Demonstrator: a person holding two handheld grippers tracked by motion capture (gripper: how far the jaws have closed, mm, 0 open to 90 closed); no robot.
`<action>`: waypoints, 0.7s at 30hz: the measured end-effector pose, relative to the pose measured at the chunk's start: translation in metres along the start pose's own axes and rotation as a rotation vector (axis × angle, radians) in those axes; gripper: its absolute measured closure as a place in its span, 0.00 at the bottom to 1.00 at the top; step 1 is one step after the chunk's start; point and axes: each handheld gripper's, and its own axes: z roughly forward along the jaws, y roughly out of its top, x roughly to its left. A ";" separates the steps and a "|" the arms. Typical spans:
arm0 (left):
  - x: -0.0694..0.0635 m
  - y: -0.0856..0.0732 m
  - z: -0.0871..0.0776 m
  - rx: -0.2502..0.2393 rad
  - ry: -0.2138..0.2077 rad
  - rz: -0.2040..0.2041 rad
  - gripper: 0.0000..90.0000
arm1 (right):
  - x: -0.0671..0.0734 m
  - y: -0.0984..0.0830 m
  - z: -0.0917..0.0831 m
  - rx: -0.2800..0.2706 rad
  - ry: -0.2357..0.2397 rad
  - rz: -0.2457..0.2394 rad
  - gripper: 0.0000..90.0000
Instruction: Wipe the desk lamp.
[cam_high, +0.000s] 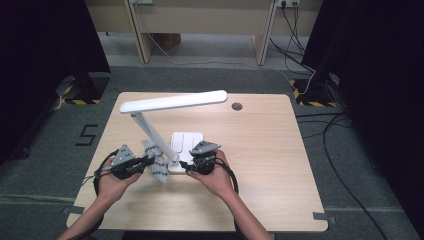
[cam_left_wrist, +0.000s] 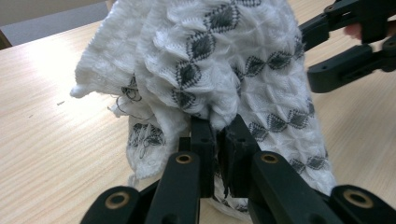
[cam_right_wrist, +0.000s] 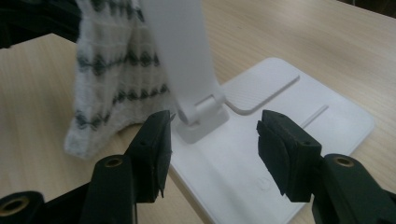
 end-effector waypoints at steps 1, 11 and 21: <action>0.000 0.000 0.000 0.000 0.000 0.000 0.93 | 0.002 0.001 -0.001 0.001 0.009 -0.005 0.49; 0.001 0.001 0.001 0.004 0.003 0.003 0.93 | 0.014 0.006 -0.006 -0.006 0.033 -0.031 0.48; -0.001 0.002 0.002 0.005 -0.001 0.005 0.93 | 0.024 0.004 -0.004 -0.001 0.069 -0.040 0.45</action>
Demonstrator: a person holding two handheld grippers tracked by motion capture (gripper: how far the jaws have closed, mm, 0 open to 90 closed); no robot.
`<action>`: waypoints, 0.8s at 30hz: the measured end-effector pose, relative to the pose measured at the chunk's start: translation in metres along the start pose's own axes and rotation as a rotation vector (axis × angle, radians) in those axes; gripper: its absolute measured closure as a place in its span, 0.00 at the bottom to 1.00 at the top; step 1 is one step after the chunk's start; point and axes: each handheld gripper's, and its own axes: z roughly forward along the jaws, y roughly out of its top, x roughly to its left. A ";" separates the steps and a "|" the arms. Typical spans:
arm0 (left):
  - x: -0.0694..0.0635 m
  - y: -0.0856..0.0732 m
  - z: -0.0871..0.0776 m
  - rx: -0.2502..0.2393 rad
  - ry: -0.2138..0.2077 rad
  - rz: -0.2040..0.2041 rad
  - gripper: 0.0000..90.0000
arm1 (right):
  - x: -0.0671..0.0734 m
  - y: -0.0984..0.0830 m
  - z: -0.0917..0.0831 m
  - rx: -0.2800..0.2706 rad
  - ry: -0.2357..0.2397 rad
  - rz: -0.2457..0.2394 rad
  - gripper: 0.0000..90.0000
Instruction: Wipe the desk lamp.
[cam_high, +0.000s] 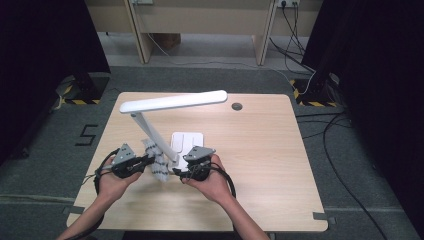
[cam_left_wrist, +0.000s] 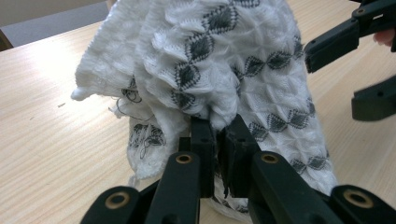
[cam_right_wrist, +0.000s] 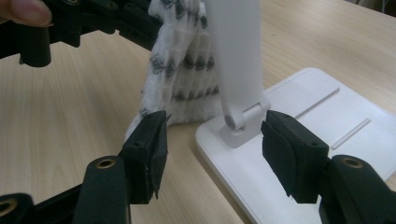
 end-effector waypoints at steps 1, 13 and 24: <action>0.000 0.000 0.000 -0.002 -0.002 -0.001 0.93 | 0.001 0.000 0.001 0.002 0.006 -0.001 0.45; -0.007 0.001 -0.002 -0.009 -0.019 0.009 0.93 | 0.007 -0.002 0.007 0.008 0.034 -0.010 0.42; -0.017 0.006 -0.001 -0.012 -0.046 0.031 0.93 | 0.010 0.001 0.009 -0.004 0.053 -0.012 0.39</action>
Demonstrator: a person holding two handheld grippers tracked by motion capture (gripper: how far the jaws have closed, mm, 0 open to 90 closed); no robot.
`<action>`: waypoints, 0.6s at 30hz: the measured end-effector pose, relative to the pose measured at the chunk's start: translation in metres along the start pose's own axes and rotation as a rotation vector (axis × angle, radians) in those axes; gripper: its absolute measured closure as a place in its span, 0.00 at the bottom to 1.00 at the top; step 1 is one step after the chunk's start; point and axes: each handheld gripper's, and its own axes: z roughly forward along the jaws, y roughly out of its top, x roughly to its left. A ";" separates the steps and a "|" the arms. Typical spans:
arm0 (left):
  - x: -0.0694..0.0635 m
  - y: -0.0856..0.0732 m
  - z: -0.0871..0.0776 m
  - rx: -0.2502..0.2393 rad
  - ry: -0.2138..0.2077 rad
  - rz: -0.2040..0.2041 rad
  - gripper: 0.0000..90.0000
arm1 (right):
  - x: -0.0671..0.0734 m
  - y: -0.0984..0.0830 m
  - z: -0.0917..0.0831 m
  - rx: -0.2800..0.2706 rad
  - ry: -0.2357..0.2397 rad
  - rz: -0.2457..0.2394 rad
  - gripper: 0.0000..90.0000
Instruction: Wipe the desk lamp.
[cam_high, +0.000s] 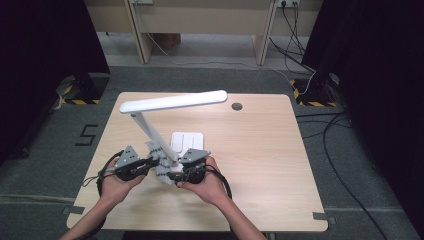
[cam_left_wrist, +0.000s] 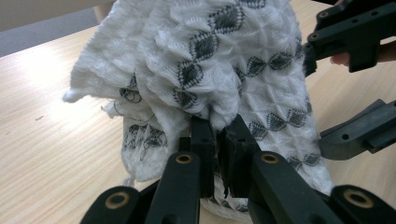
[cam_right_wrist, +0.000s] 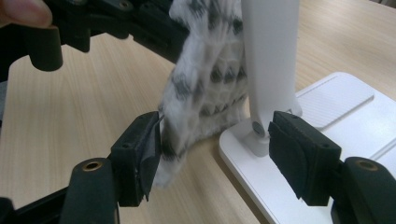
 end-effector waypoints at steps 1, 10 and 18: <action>-0.001 0.000 0.000 0.001 -0.001 0.002 0.93 | 0.001 0.001 0.001 -0.004 0.004 -0.004 0.39; -0.013 0.003 -0.005 -0.013 -0.057 -0.004 0.93 | 0.006 0.001 0.008 0.015 0.018 -0.011 0.39; -0.023 0.007 -0.007 -0.022 -0.107 -0.001 0.93 | 0.003 -0.003 0.009 0.025 0.014 -0.024 0.39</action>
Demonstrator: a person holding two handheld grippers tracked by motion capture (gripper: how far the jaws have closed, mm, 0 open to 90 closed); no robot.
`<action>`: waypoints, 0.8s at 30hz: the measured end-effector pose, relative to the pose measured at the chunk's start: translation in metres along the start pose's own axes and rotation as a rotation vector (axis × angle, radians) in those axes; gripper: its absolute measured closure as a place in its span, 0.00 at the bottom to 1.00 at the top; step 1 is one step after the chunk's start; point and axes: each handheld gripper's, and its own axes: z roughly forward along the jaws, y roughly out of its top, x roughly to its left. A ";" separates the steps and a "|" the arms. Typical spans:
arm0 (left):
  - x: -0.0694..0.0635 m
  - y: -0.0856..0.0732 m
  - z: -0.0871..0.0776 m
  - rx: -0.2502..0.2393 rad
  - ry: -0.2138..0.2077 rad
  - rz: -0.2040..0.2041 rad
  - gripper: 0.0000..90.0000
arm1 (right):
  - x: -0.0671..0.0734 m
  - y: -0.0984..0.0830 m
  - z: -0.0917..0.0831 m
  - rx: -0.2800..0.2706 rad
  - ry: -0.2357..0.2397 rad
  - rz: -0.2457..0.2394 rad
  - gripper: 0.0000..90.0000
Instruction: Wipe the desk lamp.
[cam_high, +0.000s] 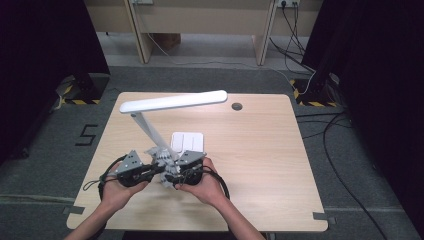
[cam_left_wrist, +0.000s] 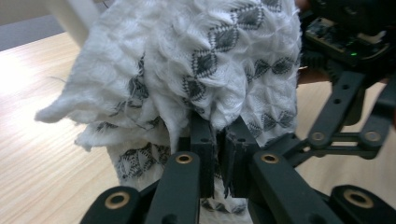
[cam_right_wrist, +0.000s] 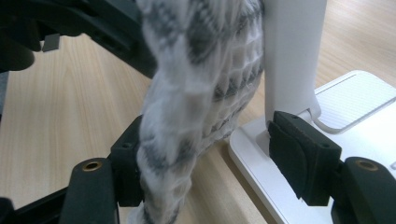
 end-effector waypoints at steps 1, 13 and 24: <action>-0.001 0.000 0.000 0.001 -0.004 0.000 0.93 | 0.000 0.000 0.000 0.000 -0.001 -0.003 0.39; -0.009 0.004 0.002 -0.003 -0.044 0.012 0.93 | -0.002 -0.004 -0.003 -0.002 -0.020 -0.031 0.50; -0.011 0.005 0.003 -0.006 -0.053 0.021 0.93 | -0.003 -0.005 -0.008 -0.024 -0.032 -0.071 0.70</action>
